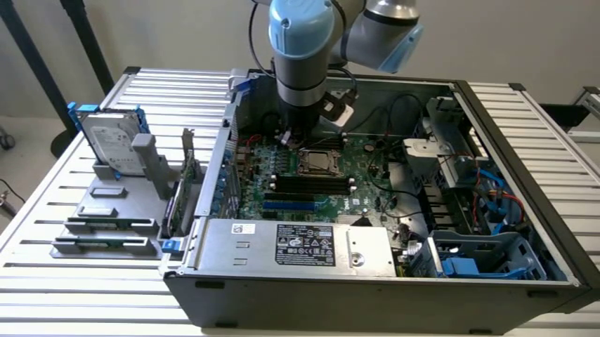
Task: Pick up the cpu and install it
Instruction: 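Install the first cpu locking lever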
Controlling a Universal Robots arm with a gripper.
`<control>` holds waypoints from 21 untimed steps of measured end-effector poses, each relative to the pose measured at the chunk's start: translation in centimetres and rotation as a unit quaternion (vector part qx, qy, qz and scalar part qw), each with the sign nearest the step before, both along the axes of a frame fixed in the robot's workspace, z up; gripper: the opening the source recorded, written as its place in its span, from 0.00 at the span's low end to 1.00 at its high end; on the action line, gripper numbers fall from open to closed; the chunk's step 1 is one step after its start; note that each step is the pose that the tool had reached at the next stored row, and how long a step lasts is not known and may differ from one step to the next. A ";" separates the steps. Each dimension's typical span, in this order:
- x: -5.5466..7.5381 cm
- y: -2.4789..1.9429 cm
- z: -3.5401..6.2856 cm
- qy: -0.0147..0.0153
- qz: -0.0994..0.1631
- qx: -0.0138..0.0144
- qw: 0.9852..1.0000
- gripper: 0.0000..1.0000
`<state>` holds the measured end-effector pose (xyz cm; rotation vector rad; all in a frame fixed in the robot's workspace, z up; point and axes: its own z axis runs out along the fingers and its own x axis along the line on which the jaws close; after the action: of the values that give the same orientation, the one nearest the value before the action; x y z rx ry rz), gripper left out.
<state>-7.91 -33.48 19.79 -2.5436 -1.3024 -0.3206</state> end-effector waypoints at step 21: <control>0.7 -0.07 0.00 0.017 -0.010 0.000 1.000 0.11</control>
<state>-7.16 -33.55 19.80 -2.5522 -1.2664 -0.2786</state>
